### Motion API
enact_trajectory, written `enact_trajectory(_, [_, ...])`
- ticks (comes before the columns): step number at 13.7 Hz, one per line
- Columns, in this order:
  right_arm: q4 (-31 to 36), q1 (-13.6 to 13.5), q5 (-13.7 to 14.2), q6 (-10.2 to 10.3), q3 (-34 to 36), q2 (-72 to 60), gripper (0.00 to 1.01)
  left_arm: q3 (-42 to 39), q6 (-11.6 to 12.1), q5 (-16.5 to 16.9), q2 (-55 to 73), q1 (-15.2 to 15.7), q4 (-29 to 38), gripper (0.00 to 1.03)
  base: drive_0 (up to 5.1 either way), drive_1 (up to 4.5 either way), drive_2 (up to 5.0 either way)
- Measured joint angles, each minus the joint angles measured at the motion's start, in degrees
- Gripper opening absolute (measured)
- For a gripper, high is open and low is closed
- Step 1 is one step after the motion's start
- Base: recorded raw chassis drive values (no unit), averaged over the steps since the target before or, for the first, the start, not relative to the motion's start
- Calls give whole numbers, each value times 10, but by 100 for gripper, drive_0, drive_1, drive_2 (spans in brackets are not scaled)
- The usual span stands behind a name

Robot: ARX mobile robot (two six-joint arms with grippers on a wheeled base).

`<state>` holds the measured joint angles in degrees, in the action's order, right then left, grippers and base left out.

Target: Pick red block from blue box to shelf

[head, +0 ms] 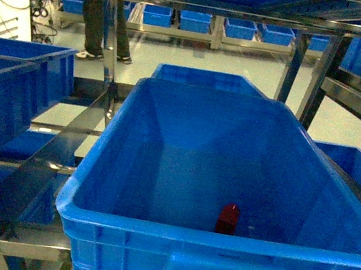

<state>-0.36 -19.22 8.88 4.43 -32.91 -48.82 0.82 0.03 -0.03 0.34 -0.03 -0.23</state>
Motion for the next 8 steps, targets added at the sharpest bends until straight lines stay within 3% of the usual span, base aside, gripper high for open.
enact_trajectory(1, [32, -3, 55, -59, 32, 47, 98, 0, 0, 0, 0, 0, 0, 98, 0, 0, 0])
enact_trajectory(2, [67, -1, 85, -89, 50, 64, 98, 0, 0, 0, 0, 0, 0, 98, 0, 0, 0])
enact_trajectory(3, [109, 18, 112, -142, 89, 102, 98, 0, 0, 0, 0, 0, 0, 98, 0, 0, 0])
enact_trajectory(6, [118, 42, 106, -151, 121, 160, 98, 0, 0, 0, 0, 0, 0, 98, 0, 0, 0])
enact_trajectory(8, [93, 59, 93, -145, 125, 167, 98, 0, 0, 0, 0, 0, 0, 98, 0, 0, 0])
